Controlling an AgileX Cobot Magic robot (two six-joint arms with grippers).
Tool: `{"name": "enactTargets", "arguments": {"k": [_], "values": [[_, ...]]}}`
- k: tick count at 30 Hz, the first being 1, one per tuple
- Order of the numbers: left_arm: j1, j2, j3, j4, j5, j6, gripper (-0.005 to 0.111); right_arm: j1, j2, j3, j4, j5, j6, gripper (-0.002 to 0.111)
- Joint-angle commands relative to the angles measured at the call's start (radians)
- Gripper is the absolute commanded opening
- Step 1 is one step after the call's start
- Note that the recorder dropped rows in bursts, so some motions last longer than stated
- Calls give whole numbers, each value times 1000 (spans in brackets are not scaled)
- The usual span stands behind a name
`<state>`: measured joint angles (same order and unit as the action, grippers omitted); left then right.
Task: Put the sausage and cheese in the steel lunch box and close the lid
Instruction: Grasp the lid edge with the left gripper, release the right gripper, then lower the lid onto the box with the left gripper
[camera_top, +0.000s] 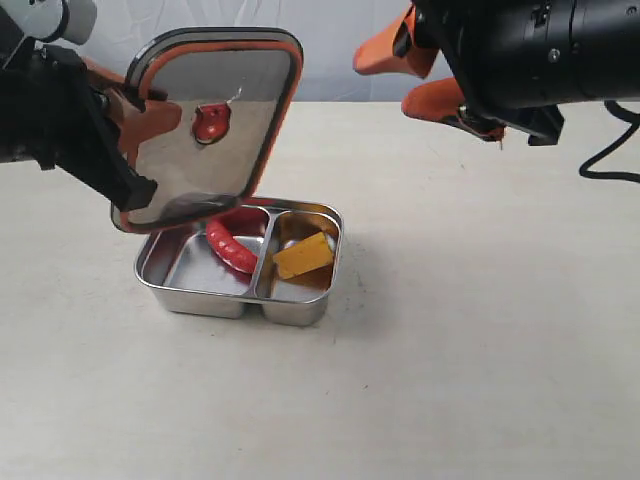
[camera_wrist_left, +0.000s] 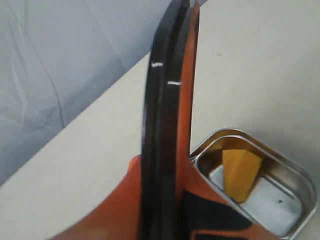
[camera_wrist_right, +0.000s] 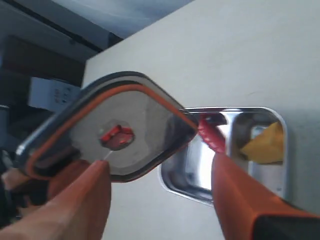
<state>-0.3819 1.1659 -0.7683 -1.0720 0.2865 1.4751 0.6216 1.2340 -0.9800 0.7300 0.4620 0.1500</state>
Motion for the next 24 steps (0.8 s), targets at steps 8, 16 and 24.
{"name": "enactTargets", "arguments": {"k": [8,16,24], "values": [[-218,-8,-7,281,-244,6,0,-5,-5,-8,361,-28,-20,57],[-288,-8,-7,308,-335,6,0,-3,-3,-8,377,-32,-27,57],[-288,22,49,259,-505,8,0,-3,-4,-8,344,-37,-75,57]]}}
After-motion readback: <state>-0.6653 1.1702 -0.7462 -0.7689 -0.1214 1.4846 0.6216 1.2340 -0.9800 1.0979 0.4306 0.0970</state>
